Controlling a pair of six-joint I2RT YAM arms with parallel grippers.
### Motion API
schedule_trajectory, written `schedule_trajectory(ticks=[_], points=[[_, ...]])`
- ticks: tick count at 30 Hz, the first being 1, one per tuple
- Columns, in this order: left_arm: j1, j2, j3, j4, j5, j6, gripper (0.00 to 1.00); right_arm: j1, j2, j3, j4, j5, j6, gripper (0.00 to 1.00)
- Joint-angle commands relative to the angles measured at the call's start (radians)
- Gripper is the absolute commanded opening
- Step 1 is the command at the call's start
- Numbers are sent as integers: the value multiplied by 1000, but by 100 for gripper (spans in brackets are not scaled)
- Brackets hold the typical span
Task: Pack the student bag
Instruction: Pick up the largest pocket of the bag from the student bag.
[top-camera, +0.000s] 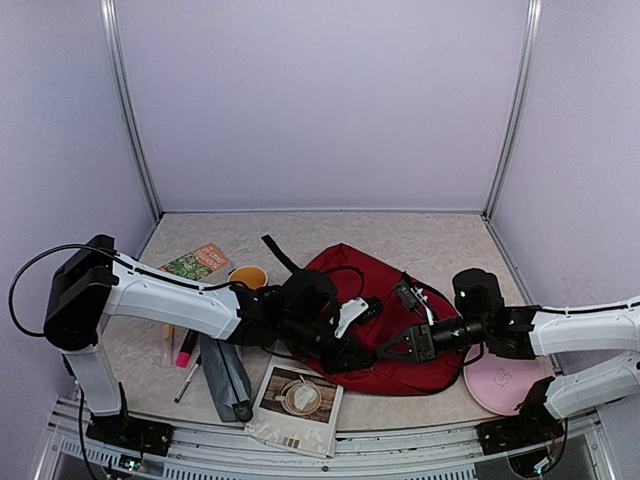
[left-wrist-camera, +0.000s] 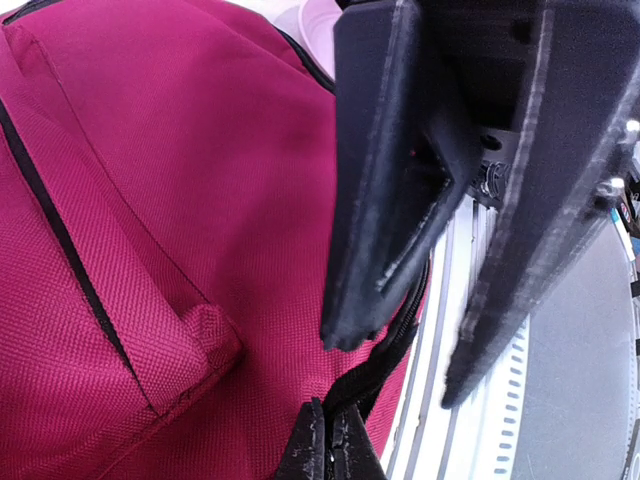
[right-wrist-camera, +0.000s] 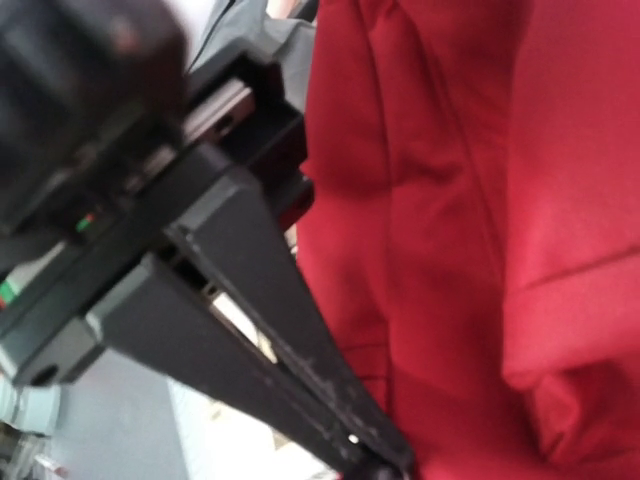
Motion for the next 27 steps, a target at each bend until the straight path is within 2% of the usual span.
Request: schedule_trajectory(ticks=[1, 4, 8, 16, 23, 27], points=[[1, 2, -1, 7, 20, 4, 0, 9, -3, -38, 100, -22, -12, 36], [2, -1, -6, 10, 19, 4, 0, 15, 17, -51, 172, -45, -4, 42], [4, -6, -11, 14, 23, 3, 0, 15, 40, -51, 184, -34, -22, 50], [9, -14, -20, 24, 29, -2, 0, 17, 102, -61, 300, -59, -18, 50], [15, -19, -28, 34, 33, -7, 0, 20, 117, -63, 285, -55, -22, 37], [18, -19, -30, 36, 39, -9, 0, 21, 108, -70, 264, -21, -25, 18]])
